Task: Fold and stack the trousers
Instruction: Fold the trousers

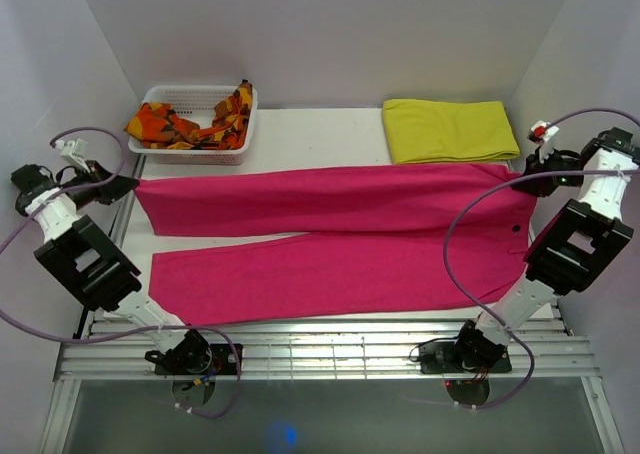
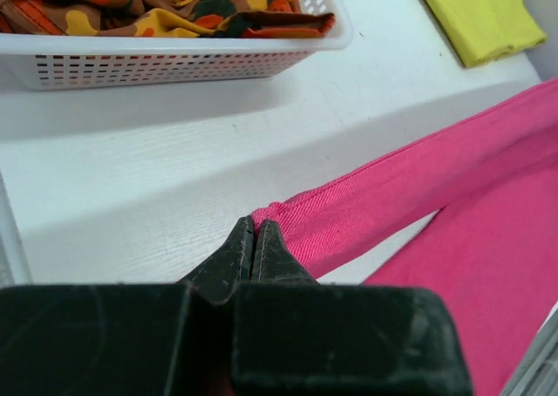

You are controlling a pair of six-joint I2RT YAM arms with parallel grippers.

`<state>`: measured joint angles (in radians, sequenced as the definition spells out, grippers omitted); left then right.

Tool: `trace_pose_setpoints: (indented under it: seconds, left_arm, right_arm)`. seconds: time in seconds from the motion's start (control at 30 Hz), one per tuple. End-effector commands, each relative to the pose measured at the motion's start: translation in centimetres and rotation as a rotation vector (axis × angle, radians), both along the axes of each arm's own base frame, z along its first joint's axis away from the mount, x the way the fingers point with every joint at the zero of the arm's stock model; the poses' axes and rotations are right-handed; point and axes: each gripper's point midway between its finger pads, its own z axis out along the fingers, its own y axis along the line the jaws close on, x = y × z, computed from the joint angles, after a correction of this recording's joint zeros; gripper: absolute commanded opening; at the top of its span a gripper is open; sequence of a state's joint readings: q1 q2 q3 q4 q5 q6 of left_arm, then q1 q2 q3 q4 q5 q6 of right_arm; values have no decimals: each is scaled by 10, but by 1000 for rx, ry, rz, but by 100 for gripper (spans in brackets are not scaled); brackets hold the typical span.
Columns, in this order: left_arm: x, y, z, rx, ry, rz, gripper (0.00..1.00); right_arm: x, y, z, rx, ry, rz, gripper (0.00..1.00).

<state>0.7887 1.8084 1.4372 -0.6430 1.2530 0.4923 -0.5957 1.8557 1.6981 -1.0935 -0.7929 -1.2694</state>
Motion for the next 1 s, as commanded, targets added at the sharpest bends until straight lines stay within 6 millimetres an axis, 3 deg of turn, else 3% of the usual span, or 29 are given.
trace_pose_setpoints:
  seconds: [0.0,0.03,0.1,0.17,0.2,0.23,0.3,0.37,0.53,0.57,0.6,0.63,0.67,0.77,0.87,0.97]
  left_arm:
    - [-46,-17,23,72,-148,-81,0]
    - [-62,-29,16,106,-154,-120,0]
    - [-85,-34,0,96,-109,-127,0]
    - [-103,-27,-21,127,-48,-104,0]
    - [-112,-28,-26,162,-46,-105,0]
    - [-129,-36,-48,182,13,-133,0]
    - [-146,-43,-63,303,5,-196,0]
    - [-168,-55,-86,341,52,-257,0]
    - [-195,-67,-109,488,40,-390,0]
    - [-201,-72,-114,490,49,-413,0]
    - [-205,-70,-117,517,57,-433,9]
    - [-207,-70,-118,536,55,-446,25]
    - [-208,-67,-117,561,54,-449,30]
    - [-210,-54,-114,605,61,-432,38]
    - [-204,-36,-104,601,63,-368,44]
    - [-190,-10,-82,587,47,-248,47]
  right_arm:
    - [-35,-1,-3,-45,-30,111,8]
    - [-43,-3,-8,-78,-41,162,8]
    - [-72,-4,-28,-92,35,184,8]
    - [-93,-10,-40,-166,22,244,8]
    - [-112,-6,-60,-176,73,272,8]
    - [-119,-9,-68,-208,70,302,8]
    - [-141,-10,-84,-234,95,318,8]
    - [-150,-14,-88,-259,85,326,8]
    - [-166,-22,-105,-321,93,358,10]
    - [-169,-25,-107,-341,94,356,24]
    - [-172,-29,-108,-363,96,362,32]
    - [-172,-33,-108,-393,70,380,41]
    - [-174,-39,-105,-415,52,367,60]
    - [-167,-56,-85,-468,-36,335,94]
    - [-165,-70,-65,-504,-95,322,94]
    - [-162,-86,-50,-551,-159,295,94]
